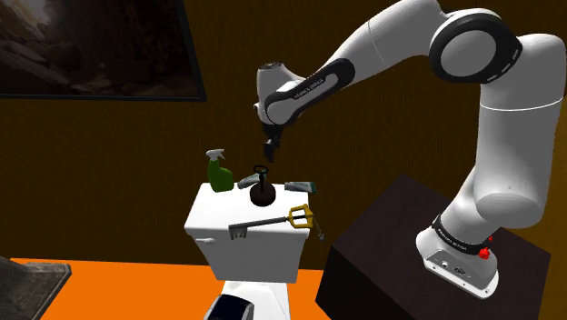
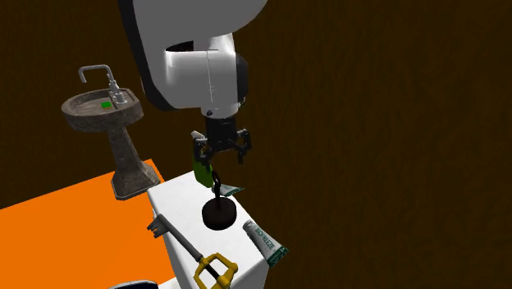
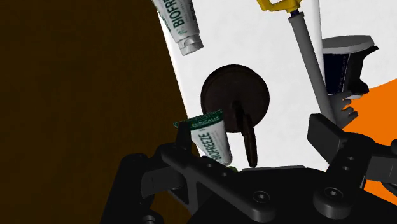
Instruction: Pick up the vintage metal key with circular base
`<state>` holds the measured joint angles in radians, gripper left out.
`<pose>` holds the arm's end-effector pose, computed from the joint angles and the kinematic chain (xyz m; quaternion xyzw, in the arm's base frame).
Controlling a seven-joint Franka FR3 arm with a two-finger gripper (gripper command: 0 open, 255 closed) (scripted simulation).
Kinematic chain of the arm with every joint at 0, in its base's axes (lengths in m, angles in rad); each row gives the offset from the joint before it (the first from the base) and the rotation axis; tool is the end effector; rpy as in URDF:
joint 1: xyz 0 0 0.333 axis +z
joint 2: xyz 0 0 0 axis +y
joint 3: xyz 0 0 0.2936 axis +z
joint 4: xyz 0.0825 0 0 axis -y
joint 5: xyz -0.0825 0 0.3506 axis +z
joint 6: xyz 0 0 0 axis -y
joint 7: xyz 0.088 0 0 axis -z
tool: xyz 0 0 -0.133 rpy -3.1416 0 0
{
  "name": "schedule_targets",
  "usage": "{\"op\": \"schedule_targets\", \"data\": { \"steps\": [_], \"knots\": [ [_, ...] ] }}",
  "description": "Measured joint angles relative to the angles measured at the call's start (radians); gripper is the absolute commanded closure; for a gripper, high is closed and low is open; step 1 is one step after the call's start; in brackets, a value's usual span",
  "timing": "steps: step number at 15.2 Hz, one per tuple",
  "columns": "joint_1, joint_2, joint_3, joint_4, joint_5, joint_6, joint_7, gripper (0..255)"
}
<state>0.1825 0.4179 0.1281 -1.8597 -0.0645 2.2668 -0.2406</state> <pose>0.5747 0.1779 0.2708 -0.9579 -0.2869 0.0034 0.0012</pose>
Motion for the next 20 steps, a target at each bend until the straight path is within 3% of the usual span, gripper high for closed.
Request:
{"op": "schedule_targets", "data": {
  "steps": [4, 11, 12, 20],
  "knots": [
    [0.026, 0.129, 0.008, 0.095, -0.030, 0.022, -0.024, 0],
    [0.035, 0.200, 0.002, 0.109, -0.042, 0.076, -0.021, 0],
    [0.036, 0.204, 0.002, 0.108, -0.043, 0.081, -0.020, 255],
    [0.036, 0.207, 0.002, 0.108, -0.044, 0.085, -0.020, 255]
  ]
}}
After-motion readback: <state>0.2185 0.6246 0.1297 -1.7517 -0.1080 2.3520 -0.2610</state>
